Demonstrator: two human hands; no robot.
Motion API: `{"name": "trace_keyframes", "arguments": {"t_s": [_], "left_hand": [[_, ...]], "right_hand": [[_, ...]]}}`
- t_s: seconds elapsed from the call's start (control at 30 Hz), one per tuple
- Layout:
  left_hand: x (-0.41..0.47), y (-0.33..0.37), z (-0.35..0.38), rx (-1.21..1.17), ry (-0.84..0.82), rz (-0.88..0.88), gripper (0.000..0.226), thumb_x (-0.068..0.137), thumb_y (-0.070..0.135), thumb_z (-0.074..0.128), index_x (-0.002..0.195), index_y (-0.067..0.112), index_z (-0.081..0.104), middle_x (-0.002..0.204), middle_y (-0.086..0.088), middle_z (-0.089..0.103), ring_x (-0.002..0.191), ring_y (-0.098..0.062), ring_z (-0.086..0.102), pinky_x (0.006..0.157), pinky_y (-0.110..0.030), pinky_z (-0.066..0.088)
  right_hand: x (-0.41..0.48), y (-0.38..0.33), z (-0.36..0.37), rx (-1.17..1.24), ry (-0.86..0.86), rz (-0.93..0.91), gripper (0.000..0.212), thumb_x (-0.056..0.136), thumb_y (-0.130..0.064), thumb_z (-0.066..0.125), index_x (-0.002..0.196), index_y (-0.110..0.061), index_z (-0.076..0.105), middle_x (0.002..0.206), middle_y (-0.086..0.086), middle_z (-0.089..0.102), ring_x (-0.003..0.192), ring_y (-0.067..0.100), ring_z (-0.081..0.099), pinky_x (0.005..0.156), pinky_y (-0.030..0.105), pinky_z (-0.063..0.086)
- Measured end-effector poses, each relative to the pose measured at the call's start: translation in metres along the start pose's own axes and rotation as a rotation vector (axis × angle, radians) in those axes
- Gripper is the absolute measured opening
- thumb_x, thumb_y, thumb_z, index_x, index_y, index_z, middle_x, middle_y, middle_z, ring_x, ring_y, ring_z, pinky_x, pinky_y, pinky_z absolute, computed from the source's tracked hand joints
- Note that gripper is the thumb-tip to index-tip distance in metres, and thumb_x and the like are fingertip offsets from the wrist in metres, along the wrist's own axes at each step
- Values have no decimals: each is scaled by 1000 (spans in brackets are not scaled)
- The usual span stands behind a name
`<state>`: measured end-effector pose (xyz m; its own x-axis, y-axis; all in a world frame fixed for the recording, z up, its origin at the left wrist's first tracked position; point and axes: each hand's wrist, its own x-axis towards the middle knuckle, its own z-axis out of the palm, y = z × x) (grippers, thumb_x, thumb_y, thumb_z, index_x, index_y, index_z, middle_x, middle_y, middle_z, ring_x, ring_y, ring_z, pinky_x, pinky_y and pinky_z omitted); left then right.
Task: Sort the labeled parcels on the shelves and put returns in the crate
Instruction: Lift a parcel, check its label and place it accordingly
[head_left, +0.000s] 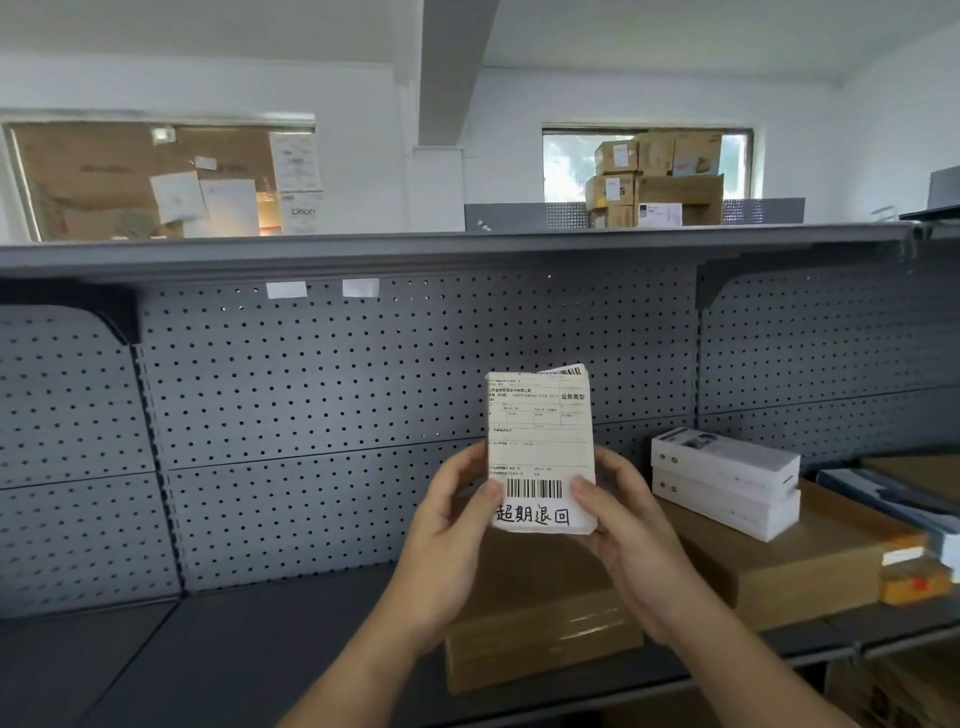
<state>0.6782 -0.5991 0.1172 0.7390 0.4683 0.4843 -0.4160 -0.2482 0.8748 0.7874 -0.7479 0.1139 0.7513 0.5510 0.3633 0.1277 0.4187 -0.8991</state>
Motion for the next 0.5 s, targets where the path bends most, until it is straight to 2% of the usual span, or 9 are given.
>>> {"name": "trace_keyframes", "arguments": {"t_s": [0.27, 0.37, 0.5], "left_hand": [[-4, 1, -7, 21, 10, 4, 35, 99, 26, 58, 134, 26, 59, 130, 9, 68, 125, -12, 62, 110, -44, 48], [-4, 5, -10, 34, -3, 1, 45, 89, 35, 60, 133, 25, 59, 129, 10, 69, 124, -11, 63, 110, -44, 48], [-5, 5, -12, 82, -16, -21, 45, 88, 37, 61, 131, 27, 61, 129, 8, 70, 125, -14, 62, 111, -47, 47]], "right_hand": [[0, 2, 6, 33, 5, -8, 49, 83, -23, 69, 131, -21, 59, 120, 2, 75, 110, 21, 73, 93, 42, 58], [0, 3, 7, 33, 3, 2, 53, 81, -26, 71, 132, -22, 58, 120, 3, 75, 111, 22, 73, 96, 45, 57], [-2, 6, 3, 34, 11, 11, 55, 79, -28, 73, 133, -21, 59, 120, 3, 75, 110, 22, 73, 99, 49, 56]]}}
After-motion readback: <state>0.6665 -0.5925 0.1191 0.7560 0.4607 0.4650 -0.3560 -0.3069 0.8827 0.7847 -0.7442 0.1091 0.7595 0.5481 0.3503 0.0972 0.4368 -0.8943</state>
